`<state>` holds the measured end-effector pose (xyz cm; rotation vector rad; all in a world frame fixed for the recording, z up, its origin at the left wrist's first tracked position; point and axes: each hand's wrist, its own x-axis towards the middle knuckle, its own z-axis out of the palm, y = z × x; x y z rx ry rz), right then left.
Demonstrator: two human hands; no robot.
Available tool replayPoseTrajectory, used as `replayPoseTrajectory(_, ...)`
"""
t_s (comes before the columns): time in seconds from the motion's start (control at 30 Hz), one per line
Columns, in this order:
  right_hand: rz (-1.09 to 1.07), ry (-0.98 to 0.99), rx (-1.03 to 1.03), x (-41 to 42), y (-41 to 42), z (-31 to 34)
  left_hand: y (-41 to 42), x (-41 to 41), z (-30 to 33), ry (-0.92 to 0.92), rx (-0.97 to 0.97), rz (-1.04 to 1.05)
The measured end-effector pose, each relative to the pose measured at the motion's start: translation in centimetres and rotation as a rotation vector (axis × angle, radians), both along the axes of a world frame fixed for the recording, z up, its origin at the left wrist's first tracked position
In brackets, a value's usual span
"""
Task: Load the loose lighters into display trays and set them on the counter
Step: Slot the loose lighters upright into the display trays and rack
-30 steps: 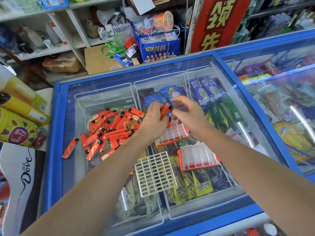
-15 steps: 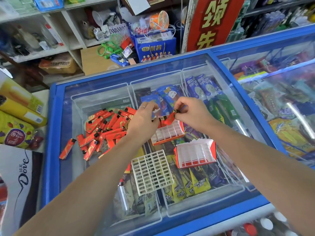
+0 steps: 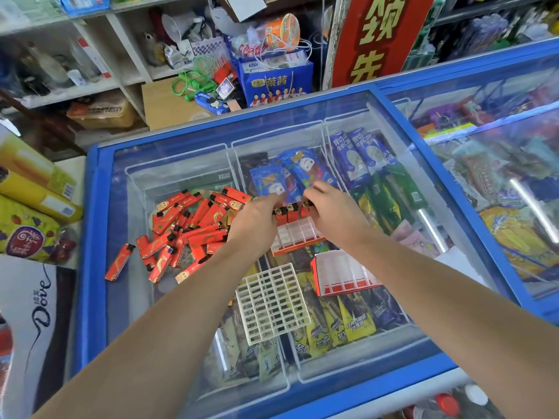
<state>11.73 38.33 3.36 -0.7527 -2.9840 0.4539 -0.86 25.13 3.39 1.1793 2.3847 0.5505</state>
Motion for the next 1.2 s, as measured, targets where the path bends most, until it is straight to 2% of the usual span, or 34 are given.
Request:
replayPoseTrajectory(0.23, 0.062, 0.045, 0.024, 0.3, -0.4, -0.3, 0.0, 0.0, -0.3, 0.018, 0.011, 0.006)
replayPoseTrajectory(0.43, 0.024, -0.068, 0.06, 0.6, -0.8, -0.6, 0.0, 0.0, -0.3, 0.006, 0.008, 0.016)
replayPoseTrajectory(0.57, -0.024, -0.074, 0.054, 0.6, -0.9, -0.7, -0.3, -0.2, -0.4, -0.023, 0.026, 0.012)
replayPoseTrajectory(0.73, -0.073, 0.094, 0.051, 0.1, -1.5, -0.1, -2.1, -1.1, -0.5, -0.088, 0.113, -0.004)
replayPoseTrajectory(0.83, -0.063, 0.213, 0.025, -1.1, -2.9, 0.4, -4.6, -2.9, -0.7, -0.057, 0.2, 0.125)
replayPoseTrajectory(0.93, -0.071, 0.304, -0.052, -3.1, -5.9, 0.8, -8.4, -5.1, -1.2, -0.01, 0.208, 0.281)
replayPoseTrajectory(1.07, -0.051, 0.402, -0.258, -6.2, -10.9, 0.7, -14.0, -8.1, -2.6, 0.069, 0.045, 0.428)
replayPoseTrajectory(1.2, -0.113, 0.318, -0.499, -8.7, -15.9, -0.4, -19.0, -9.9, -4.3, 0.02, -0.114, 0.508)
